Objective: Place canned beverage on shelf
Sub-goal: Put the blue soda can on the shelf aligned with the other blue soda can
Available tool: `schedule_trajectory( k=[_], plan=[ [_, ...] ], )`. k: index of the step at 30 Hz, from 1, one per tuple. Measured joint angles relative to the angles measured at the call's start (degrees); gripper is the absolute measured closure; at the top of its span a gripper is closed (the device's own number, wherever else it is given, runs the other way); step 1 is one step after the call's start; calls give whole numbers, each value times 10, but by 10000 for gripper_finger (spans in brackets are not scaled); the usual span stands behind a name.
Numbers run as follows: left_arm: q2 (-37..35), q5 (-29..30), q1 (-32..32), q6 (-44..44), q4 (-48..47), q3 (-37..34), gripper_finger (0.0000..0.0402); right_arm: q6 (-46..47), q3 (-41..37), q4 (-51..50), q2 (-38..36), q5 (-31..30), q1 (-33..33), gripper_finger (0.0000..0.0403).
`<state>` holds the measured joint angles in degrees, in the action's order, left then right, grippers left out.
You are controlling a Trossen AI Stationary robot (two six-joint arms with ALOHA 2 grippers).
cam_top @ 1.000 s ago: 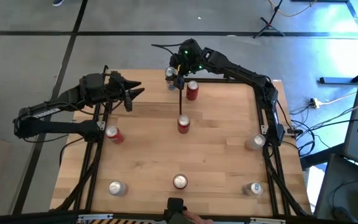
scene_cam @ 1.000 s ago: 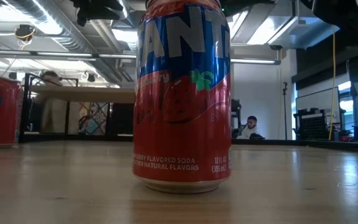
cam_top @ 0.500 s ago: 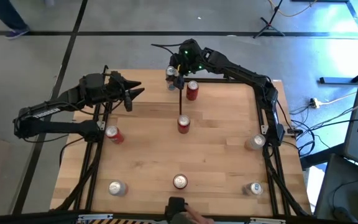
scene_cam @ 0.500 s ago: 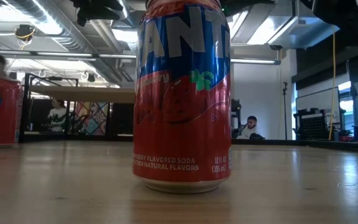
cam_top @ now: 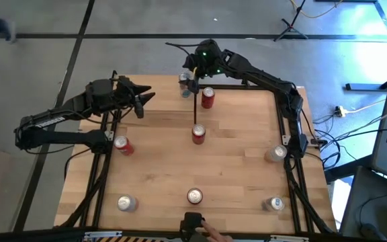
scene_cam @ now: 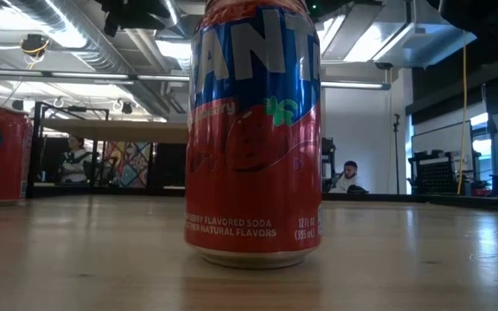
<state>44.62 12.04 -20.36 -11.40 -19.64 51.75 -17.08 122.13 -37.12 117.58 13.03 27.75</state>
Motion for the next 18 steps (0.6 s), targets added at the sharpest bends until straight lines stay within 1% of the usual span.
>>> schedule_trajectory(
  k=[3, 7, 10, 13, 15, 18],
  plan=[
    [0, 6, 0, 0, 0, 0, 230, 0, 0, 0, -7, 0, 0, 52],
    [0, 2, 0, 0, -3, 0, 195, 1, 0, -2, -20, 0, 0, 52],
    [0, -30, 0, 0, -3, 0, 164, 1, 0, -8, -33, -5, 0, 52],
    [-5, -57, 0, 8, -5, 0, 144, 2, 0, -5, -53, -5, 0, 52],
    [-12, -81, 1, 14, -3, 0, 137, 11, 0, -6, -71, -5, 0, 52],
    [-19, -115, 3, 15, -6, 1, 135, 52, 0, -11, -99, -3, -5, 52]
  ],
)
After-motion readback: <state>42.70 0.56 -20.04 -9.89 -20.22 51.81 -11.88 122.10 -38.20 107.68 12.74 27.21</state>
